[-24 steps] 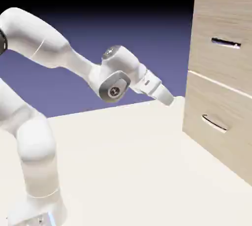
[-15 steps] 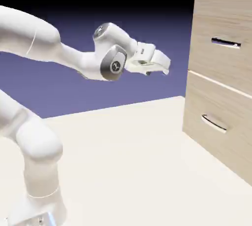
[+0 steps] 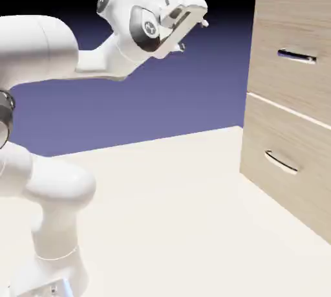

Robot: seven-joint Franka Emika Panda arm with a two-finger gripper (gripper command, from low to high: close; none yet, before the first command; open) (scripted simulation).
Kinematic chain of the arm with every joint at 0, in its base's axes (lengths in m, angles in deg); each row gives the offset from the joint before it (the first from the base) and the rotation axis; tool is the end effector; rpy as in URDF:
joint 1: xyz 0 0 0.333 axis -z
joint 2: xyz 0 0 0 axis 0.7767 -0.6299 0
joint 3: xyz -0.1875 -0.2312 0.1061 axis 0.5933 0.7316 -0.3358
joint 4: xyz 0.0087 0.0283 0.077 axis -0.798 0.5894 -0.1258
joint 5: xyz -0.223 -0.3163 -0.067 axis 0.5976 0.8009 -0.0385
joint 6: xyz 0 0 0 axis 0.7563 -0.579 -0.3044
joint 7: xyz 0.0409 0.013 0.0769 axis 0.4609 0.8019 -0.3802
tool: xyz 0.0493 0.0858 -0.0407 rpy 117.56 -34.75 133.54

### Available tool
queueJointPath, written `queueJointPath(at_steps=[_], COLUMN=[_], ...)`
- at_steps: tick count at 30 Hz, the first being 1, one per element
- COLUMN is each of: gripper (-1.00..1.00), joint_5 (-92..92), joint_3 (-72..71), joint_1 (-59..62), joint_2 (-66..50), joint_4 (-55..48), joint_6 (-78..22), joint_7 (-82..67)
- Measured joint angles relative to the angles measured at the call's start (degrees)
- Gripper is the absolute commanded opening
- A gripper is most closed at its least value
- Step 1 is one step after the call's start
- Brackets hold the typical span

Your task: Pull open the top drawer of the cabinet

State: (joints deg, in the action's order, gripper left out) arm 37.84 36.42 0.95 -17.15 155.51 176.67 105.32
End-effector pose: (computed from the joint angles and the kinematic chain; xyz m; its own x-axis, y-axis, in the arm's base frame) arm 0.3406 0.0732 0.6969 0.2440 0.2136 0.9460 0.2959 -0.9453 0.1371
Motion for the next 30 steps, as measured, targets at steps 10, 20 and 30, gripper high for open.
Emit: queueJointPath(at_steps=[10,20,30], gripper=[0.00,0.00,0.00], joint_5=[24.92,49.84,74.75], joint_3=[11.40,22.80,34.21], joint_1=[-19.57,-39.13,-58.70], joint_2=[8.16,16.32,24.48], joint_4=[-9.14,-18.29,-27.43], joint_6=[-7.36,-14.72,-22.07], joint_7=[-3.30,-6.59,-9.89])
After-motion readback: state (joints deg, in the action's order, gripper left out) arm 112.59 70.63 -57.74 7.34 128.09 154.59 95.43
